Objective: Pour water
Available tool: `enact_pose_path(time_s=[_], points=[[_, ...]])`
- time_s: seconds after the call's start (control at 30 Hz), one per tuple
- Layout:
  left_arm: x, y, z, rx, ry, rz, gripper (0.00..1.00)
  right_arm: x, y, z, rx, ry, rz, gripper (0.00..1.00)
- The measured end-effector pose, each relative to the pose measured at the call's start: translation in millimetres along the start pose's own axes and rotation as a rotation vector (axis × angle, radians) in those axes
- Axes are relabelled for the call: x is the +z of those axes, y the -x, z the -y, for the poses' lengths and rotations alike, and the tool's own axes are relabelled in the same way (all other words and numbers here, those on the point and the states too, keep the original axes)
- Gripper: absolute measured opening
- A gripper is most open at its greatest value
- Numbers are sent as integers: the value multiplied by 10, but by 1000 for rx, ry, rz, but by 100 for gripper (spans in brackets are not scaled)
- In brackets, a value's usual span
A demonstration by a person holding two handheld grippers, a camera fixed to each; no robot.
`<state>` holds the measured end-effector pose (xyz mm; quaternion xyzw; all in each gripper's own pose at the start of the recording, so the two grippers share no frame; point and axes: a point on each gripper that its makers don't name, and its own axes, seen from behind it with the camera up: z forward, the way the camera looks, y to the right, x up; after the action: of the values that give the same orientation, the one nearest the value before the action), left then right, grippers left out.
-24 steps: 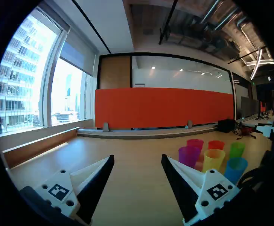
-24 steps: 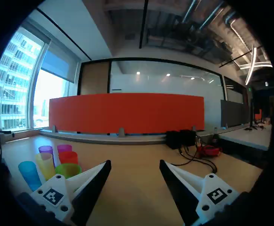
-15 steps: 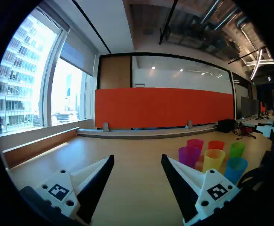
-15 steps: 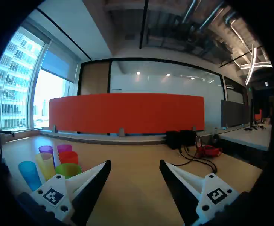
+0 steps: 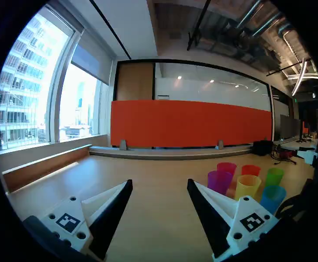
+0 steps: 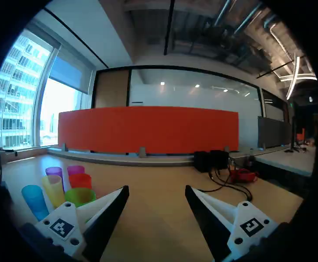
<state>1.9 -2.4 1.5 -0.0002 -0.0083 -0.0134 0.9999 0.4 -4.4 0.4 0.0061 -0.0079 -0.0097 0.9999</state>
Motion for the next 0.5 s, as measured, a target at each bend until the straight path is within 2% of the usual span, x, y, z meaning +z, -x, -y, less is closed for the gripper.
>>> enact_pose_path(time_s=[0.17, 0.5], points=[[-14, -192, -3, 4, 2, -4, 93, -11, -126, 3, -14, -8, 5, 100], [51, -818, -193, -12, 64, -30, 92, 42, -651, -84, 0, -27, 18, 100]])
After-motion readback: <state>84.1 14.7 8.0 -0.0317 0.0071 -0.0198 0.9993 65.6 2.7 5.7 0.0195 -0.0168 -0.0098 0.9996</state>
